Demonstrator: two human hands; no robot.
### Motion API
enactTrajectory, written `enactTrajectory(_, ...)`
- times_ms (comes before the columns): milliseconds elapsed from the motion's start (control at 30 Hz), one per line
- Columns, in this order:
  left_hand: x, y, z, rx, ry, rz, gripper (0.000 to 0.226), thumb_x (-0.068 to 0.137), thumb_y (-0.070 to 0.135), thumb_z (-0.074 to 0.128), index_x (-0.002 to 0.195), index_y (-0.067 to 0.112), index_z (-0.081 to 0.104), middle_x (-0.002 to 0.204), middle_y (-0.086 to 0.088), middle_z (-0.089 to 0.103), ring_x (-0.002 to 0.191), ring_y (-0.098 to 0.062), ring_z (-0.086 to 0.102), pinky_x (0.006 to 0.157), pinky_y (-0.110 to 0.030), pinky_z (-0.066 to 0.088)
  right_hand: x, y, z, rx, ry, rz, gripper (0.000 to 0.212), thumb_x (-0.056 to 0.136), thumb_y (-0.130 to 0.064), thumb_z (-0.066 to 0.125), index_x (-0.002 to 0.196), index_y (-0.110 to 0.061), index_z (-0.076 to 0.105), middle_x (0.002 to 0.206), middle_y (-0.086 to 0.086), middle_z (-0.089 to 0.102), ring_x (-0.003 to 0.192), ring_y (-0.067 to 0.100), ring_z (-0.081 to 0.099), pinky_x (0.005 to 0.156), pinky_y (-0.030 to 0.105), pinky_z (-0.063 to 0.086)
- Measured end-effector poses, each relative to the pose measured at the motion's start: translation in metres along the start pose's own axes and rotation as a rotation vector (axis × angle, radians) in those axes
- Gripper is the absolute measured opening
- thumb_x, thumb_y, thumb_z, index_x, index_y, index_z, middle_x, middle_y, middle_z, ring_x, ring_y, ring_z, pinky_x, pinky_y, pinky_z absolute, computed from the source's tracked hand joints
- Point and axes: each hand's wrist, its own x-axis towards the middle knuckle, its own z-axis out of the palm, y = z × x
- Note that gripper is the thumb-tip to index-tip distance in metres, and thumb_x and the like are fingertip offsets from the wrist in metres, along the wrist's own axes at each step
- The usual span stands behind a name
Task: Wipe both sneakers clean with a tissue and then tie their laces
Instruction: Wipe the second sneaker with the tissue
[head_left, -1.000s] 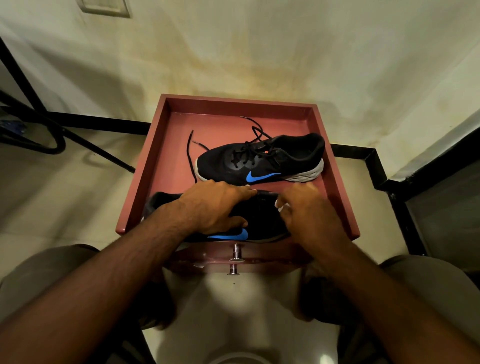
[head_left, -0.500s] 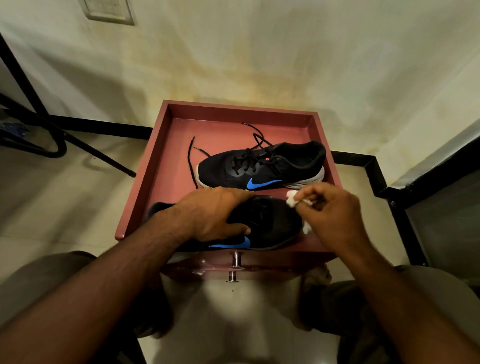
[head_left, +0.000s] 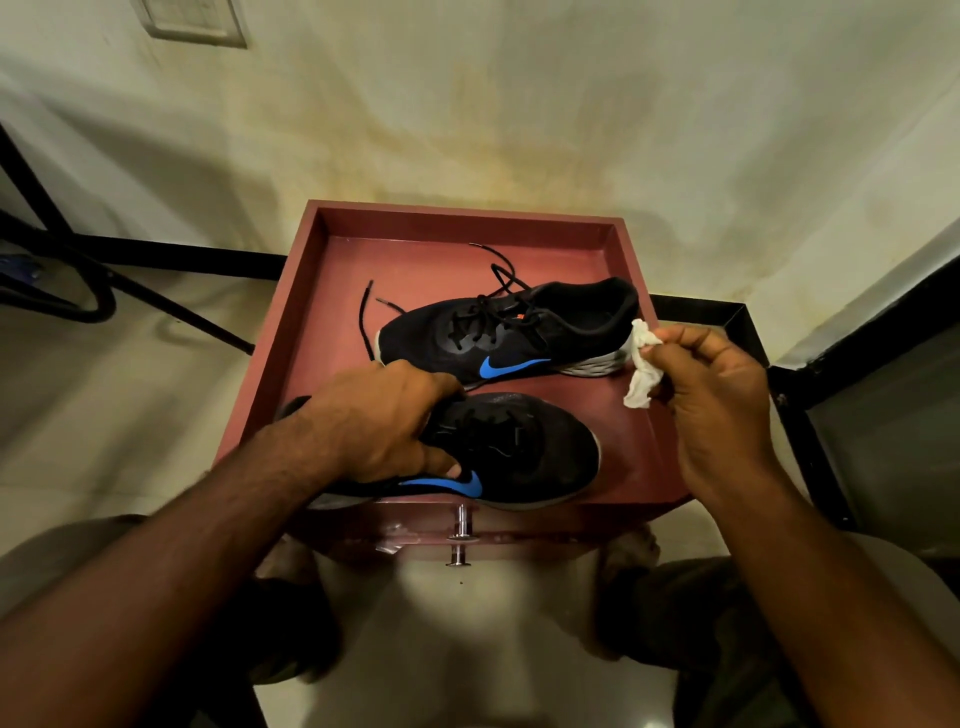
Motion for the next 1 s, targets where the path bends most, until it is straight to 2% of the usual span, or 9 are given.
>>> enactTrajectory(200,0.0,0.001,-0.009,-0.084,0.064,0.022,0.046,0.085,0.06,0.072,0.128,0.046,0.064,0.099,0.02,0.074,0.077,0.003,0.061,0.067,-0.023,0.048,0.001,0.001,0.001,0.039,0.018,0.035,0.013,0.094,-0.008,0.069,0.093,-0.02,0.076,0.088,-0.004,0.077,0.085,0.015,0.072,0.074,0.028,0.058)
enactTrajectory(333,0.0,-0.006,-0.016,-0.259,0.07,-0.01,0.039,0.085,0.053,0.077,0.123,0.043,0.07,0.096,0.022,0.077,0.082,0.003,0.069,0.079,-0.033,0.059,0.003,0.004,0.001,0.092,0.078,0.081,0.023,0.096,-0.007,0.058,0.104,-0.015,0.078,0.097,0.003,0.077,0.089,0.019,0.073,0.078,0.031,0.058)
enactTrajectory(500,-0.003,-0.018,-0.024,-0.42,0.097,-0.055,0.053,0.082,0.051,0.082,0.131,0.035,0.07,0.115,0.024,0.074,0.099,0.006,0.069,0.095,-0.028,0.056,0.006,0.0,0.002,0.273,0.059,0.135,0.026,0.098,0.003,0.053,0.098,-0.01,0.076,0.092,0.01,0.075,0.074,0.016,0.071,0.064,0.021,0.058)
enactTrajectory(600,-0.004,-0.017,-0.025,-0.46,0.107,-0.085,0.049,0.08,0.05,0.083,0.126,0.039,0.072,0.108,0.027,0.075,0.094,0.007,0.07,0.094,-0.029,0.058,0.005,0.0,0.003,0.279,0.004,0.106,0.025,0.097,0.005,0.058,0.101,-0.011,0.077,0.104,0.007,0.079,0.095,0.017,0.077,0.076,0.019,0.059)
enactTrajectory(667,-0.003,-0.012,-0.021,-0.43,0.128,-0.107,0.045,0.08,0.049,0.084,0.123,0.041,0.073,0.104,0.024,0.077,0.089,0.006,0.07,0.089,-0.03,0.059,0.003,-0.002,0.005,0.29,-0.036,0.097,0.024,0.097,0.003,0.057,0.106,-0.007,0.077,0.103,0.005,0.081,0.1,0.018,0.077,0.082,0.02,0.06)
enactTrajectory(767,-0.003,0.001,-0.012,-0.275,0.168,-0.119,0.044,0.079,0.053,0.082,0.121,0.042,0.072,0.1,0.017,0.078,0.086,-0.001,0.071,0.083,-0.033,0.061,0.001,-0.001,0.011,0.314,-0.073,0.146,0.017,0.093,-0.006,0.066,0.104,0.001,0.077,0.105,0.014,0.079,0.105,0.028,0.076,0.093,0.033,0.058)
enactTrajectory(867,-0.005,0.017,-0.003,-0.023,0.204,-0.076,0.046,0.085,0.058,0.072,0.127,0.041,0.065,0.105,0.014,0.076,0.095,-0.009,0.07,0.084,-0.033,0.059,0.001,0.008,0.012,0.207,-0.078,0.123,0.017,0.09,-0.011,0.076,0.106,-0.004,0.08,0.106,0.015,0.079,0.104,0.031,0.076,0.098,0.045,0.058)
enactTrajectory(933,-0.007,0.027,0.003,0.096,0.247,-0.047,0.039,0.091,0.052,0.067,0.126,0.036,0.062,0.114,0.011,0.072,0.105,-0.014,0.066,0.087,-0.034,0.055,0.003,0.012,0.009,0.128,-0.086,0.093,0.021,0.092,-0.008,0.074,0.113,-0.01,0.078,0.108,0.009,0.08,0.104,0.028,0.076,0.093,0.042,0.06)
enactTrajectory(1000,-0.01,0.036,0.007,0.135,0.324,0.002,0.038,0.089,0.044,0.07,0.122,0.028,0.059,0.116,0.008,0.066,0.105,-0.017,0.062,0.089,-0.036,0.053,0.003,0.012,0.007,0.094,-0.086,0.078,0.031,0.092,-0.003,0.073,0.121,-0.013,0.074,0.11,0.007,0.079,0.101,0.023,0.077,0.08,0.031,0.062)
